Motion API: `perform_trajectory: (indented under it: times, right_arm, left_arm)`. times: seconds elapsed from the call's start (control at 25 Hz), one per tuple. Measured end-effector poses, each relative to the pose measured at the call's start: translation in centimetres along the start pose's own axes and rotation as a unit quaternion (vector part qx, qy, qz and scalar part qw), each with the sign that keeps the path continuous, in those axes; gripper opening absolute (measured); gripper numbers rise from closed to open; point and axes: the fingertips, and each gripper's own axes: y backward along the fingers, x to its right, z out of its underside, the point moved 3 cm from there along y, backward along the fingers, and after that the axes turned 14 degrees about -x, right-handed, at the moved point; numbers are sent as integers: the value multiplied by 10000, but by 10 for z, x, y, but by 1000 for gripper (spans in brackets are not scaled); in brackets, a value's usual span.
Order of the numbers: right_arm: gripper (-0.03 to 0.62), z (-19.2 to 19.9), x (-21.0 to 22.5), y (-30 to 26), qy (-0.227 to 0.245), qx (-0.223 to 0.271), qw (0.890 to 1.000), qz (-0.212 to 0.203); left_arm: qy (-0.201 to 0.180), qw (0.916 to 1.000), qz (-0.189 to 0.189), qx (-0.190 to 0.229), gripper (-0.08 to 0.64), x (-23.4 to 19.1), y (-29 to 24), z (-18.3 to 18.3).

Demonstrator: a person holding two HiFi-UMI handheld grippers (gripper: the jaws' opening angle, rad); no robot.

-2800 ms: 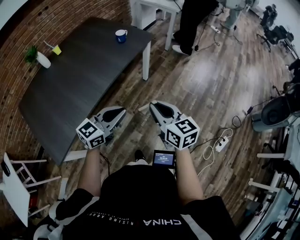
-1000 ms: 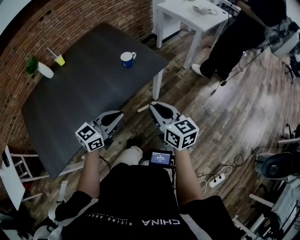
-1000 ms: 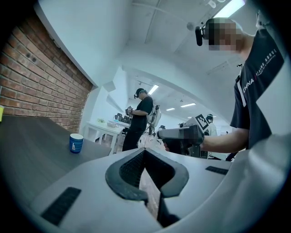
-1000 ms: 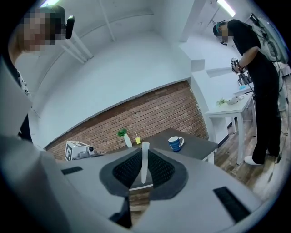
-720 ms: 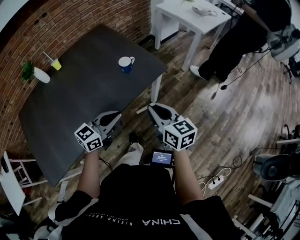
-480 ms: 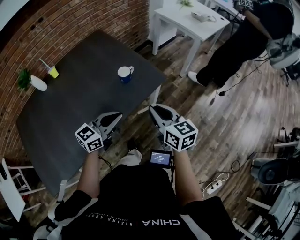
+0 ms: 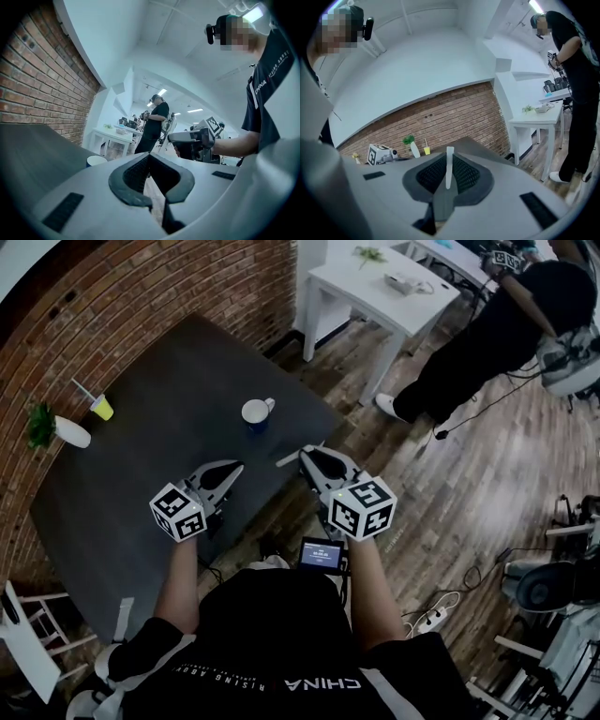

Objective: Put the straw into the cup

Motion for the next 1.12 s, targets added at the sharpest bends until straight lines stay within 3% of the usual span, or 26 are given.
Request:
perform_trajectory:
  times: [0.6, 1.12]
  right_arm:
    - [46, -4, 6, -44, -160, -59, 9997, 202]
    - [46, -19, 8, -61, 67, -106, 9999, 65]
  left_arm:
    - [-54, 9991, 260, -327, 4, -47, -10, 12]
    - [-267, 9989, 13, -373, 3, -57, -11, 3]
